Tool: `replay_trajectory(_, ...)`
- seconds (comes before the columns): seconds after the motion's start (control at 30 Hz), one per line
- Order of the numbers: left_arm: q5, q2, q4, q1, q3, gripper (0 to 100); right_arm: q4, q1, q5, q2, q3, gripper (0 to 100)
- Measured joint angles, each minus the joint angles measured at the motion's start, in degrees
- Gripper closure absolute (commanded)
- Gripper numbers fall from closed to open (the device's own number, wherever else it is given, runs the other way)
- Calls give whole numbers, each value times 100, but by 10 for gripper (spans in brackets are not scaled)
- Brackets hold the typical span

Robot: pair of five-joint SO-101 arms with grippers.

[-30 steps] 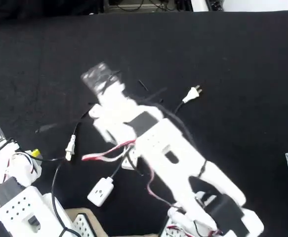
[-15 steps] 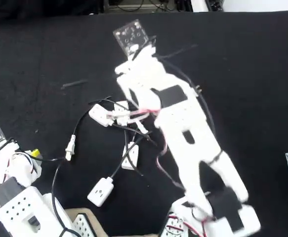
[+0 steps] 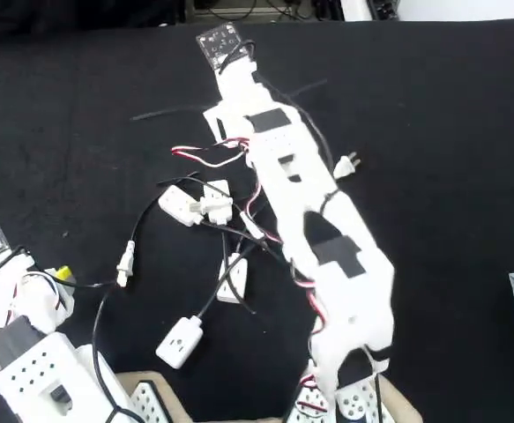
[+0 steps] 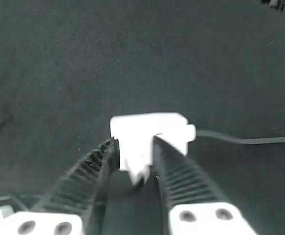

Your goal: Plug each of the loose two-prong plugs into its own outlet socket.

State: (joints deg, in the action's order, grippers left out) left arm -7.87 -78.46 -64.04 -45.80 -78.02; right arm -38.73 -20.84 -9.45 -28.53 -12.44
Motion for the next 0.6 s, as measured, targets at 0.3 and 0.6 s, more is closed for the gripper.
replay_trajectory(0.3, 0, 0, 0, 0, -70, 726, -1345, -132, 343, -387, -1398, 751)
replay_trajectory(0.6, 0, 0, 0, 0, -70, 726, -4378, -185, 431, 422, -3024, 751)
